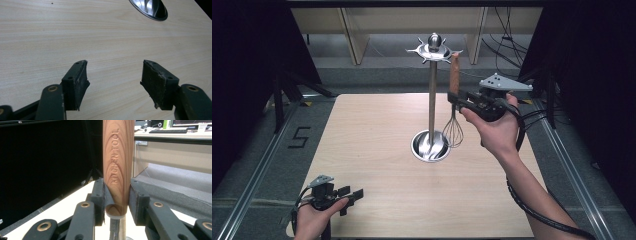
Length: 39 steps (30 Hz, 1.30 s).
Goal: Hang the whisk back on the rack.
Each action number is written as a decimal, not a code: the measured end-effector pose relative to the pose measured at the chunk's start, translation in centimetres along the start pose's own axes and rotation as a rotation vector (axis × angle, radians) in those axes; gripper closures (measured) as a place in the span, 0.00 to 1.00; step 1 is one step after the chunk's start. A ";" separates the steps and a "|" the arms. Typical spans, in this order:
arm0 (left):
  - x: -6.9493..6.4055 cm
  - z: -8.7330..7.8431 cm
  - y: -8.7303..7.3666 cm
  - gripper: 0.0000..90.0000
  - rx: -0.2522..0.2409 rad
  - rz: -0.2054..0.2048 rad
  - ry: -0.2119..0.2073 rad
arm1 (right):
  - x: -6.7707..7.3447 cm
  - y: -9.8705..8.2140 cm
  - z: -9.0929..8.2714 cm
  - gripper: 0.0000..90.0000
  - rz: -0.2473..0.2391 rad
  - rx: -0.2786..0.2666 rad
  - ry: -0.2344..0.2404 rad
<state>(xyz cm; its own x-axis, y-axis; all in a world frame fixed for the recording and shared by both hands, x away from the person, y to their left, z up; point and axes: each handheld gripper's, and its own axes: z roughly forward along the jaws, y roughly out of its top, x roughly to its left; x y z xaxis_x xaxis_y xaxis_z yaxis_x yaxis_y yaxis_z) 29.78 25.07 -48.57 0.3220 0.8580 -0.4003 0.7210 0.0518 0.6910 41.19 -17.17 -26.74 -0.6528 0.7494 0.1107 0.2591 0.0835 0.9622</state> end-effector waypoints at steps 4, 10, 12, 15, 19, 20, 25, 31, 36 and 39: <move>0.0 0.1 0.0 0.40 -0.003 -0.002 -0.002 | 0.1 0.0 0.3 0.78 -0.002 0.006 0.004; 0.0 0.0 0.0 0.40 -0.002 -0.002 -0.001 | 0.0 0.0 0.7 0.78 0.009 0.019 0.000; 0.0 0.0 0.0 0.40 0.000 0.002 0.001 | -0.1 0.0 0.8 0.78 -0.002 0.019 -0.002; 0.0 0.0 0.0 0.41 -0.001 0.000 -0.001 | -0.1 0.0 0.9 0.78 0.006 0.022 0.006; 0.0 0.0 0.0 0.41 0.000 0.000 -0.001 | -0.1 -0.1 1.2 0.78 0.015 0.029 0.001; 0.0 0.0 0.0 0.41 0.000 0.003 0.000 | -0.2 -0.1 1.3 0.78 -0.004 0.020 -0.004; 0.0 0.0 0.0 0.40 -0.002 0.001 -0.003 | -0.1 -0.2 1.6 0.78 0.013 0.033 -0.006; 0.0 0.0 0.0 0.41 0.000 0.002 -0.003 | -0.1 -0.2 2.0 0.78 0.012 0.033 0.000; 0.0 0.0 0.0 0.41 0.005 0.005 -0.003 | -0.1 -0.4 2.3 0.77 0.002 0.023 -0.010; 0.0 0.1 0.0 0.41 0.000 0.004 -0.008 | -0.1 -0.5 2.4 0.76 -0.030 0.024 -0.028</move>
<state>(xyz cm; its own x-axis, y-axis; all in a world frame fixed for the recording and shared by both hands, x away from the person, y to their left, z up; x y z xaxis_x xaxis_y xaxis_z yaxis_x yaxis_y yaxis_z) 29.83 25.03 -48.62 0.3296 0.8541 -0.4024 0.7198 0.0485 0.6925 42.84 -15.69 -27.79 -0.6402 0.7645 0.0748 0.2572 0.1215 0.9587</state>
